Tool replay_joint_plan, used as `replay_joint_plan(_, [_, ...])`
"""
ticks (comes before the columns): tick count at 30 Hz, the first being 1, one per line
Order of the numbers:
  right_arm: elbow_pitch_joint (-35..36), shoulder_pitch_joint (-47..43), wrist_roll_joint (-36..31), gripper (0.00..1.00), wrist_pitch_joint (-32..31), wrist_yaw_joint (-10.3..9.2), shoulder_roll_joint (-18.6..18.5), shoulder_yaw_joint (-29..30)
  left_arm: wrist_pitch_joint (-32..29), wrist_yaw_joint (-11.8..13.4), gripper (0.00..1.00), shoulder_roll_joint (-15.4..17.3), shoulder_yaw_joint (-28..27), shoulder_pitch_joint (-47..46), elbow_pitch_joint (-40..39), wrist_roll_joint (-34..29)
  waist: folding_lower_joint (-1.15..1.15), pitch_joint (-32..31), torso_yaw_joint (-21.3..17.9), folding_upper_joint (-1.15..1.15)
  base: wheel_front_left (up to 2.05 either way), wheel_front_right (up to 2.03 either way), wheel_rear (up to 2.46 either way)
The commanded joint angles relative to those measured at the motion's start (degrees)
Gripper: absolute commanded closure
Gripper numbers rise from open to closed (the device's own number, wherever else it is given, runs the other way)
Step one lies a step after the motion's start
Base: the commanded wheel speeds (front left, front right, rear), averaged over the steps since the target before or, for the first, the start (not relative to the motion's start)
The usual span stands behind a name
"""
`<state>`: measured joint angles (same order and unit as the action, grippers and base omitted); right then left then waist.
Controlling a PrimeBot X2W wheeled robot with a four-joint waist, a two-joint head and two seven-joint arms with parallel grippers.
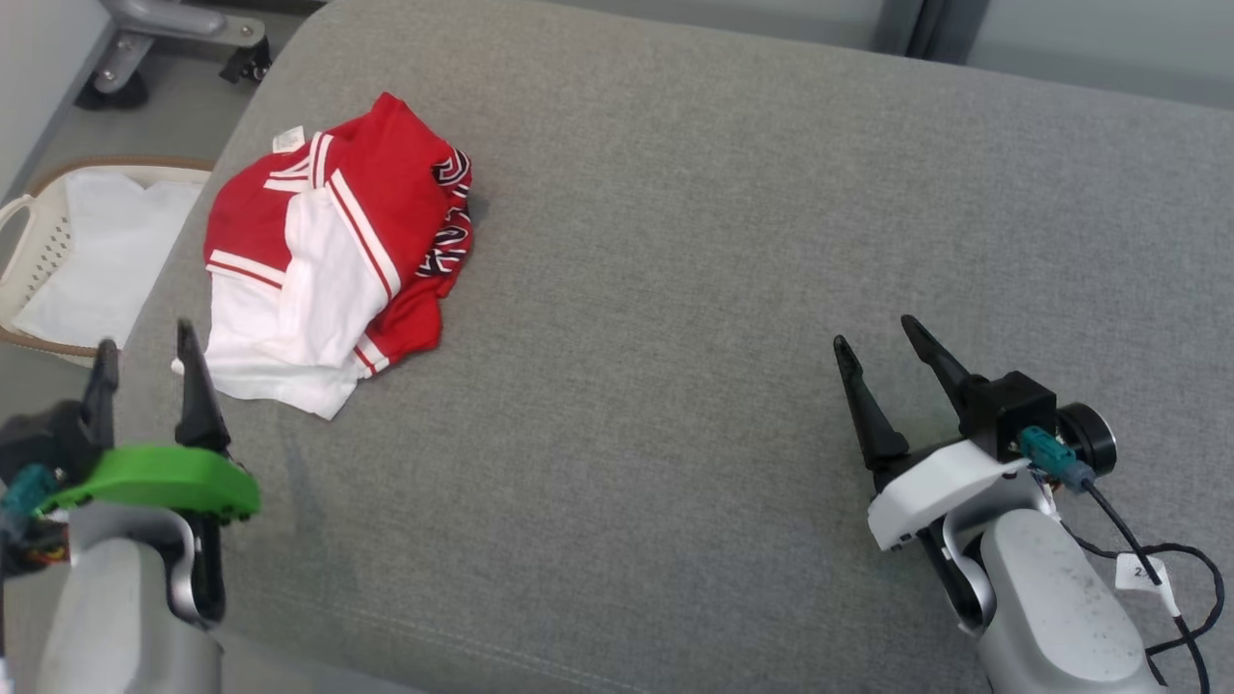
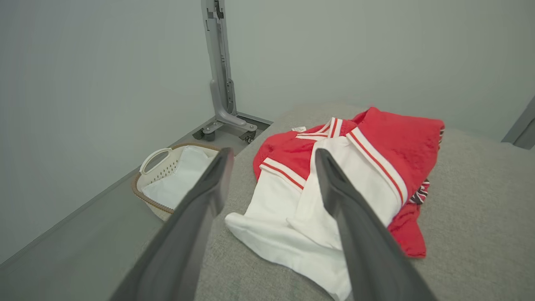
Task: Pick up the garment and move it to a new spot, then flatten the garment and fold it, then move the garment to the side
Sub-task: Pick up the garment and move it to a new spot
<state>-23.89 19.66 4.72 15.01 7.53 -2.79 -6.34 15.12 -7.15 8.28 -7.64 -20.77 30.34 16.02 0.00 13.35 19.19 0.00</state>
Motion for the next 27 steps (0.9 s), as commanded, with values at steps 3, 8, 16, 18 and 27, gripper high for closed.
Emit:
replay_joint_plan(3, [0.91,1.82,-0.70,0.00,0.24,-0.09,-0.30,0.04,-0.15,-0.40,0.00,3.43,3.82,-7.44,5.27,2.66,0.00,5.27,-2.86,0.00,0.00,0.00,0.00])
replay_joint_plan(8, [1.87,3.48,-1.74,0.00,0.24,-0.09,-0.30,-0.28,-3.36,-0.35,0.00,9.02,10.95,-16.58,11.02,8.56,0.00,7.96,-4.71,0.00,0.00,0.00,0.00])
replay_joint_plan(16, [3.22,6.11,-1.94,0.00,0.24,-0.09,-0.28,-0.50,-11.56,-0.25,0.00,15.76,22.37,-26.45,15.19,21.27,0.00,11.84,-8.64,0.00,0.00,0.00,0.00])
replay_joint_plan(18, [3.40,6.38,-2.00,0.00,0.23,-0.09,-0.28,-0.56,-13.30,-0.26,0.00,16.89,24.15,-28.05,15.47,24.46,0.00,12.76,-9.45,0.00,0.00,0.00,0.00])
replay_joint_plan(27, [3.97,7.45,-2.72,0.00,0.17,-0.09,-0.33,0.03,-22.65,-0.26,0.00,20.65,30.03,-30.30,20.60,34.60,0.00,16.41,-12.54,0.00,0.00,0.00,0.00])
